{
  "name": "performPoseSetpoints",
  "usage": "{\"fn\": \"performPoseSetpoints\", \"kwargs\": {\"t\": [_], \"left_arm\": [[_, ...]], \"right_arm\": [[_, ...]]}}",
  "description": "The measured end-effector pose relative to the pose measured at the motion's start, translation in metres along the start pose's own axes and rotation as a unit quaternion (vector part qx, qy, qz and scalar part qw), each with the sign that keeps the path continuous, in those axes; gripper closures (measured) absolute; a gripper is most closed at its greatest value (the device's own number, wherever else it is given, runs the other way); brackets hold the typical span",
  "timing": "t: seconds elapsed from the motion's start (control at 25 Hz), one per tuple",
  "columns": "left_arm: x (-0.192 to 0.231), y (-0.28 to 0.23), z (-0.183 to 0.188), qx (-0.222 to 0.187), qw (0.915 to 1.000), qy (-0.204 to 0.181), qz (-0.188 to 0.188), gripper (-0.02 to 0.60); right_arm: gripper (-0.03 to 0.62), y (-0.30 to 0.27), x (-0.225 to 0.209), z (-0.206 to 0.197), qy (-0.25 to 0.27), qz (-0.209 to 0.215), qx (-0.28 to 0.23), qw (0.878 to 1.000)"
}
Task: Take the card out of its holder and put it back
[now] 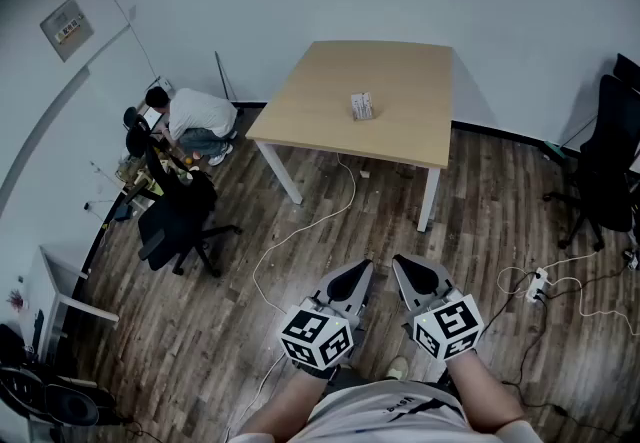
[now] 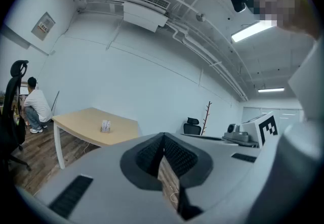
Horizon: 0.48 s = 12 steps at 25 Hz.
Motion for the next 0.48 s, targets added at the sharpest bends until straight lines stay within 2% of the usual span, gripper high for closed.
{"fn": "performPoseSetpoints", "kwargs": {"t": [0.24, 0.48], "left_arm": [[0.005, -0.007, 0.003, -0.004, 0.9999, 0.002, 0.010, 0.569], [0.025, -0.017, 0.011, -0.008, 0.9999, -0.002, 0.011, 0.569]], "right_arm": [[0.582, -0.004, -0.008, 0.000, -0.011, 0.014, -0.004, 1.000], [0.582, -0.022, -0.019, 0.004, -0.016, 0.007, -0.005, 1.000]]}}
Point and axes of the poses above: the fingertips, and each gripper's own axes: y backward along the fingers, x to its left, z out of its top, the point moved 6 cm from there along y, backward along the fingers, and after that the axes turned 14 degrees about x, right-handed, at the moved point
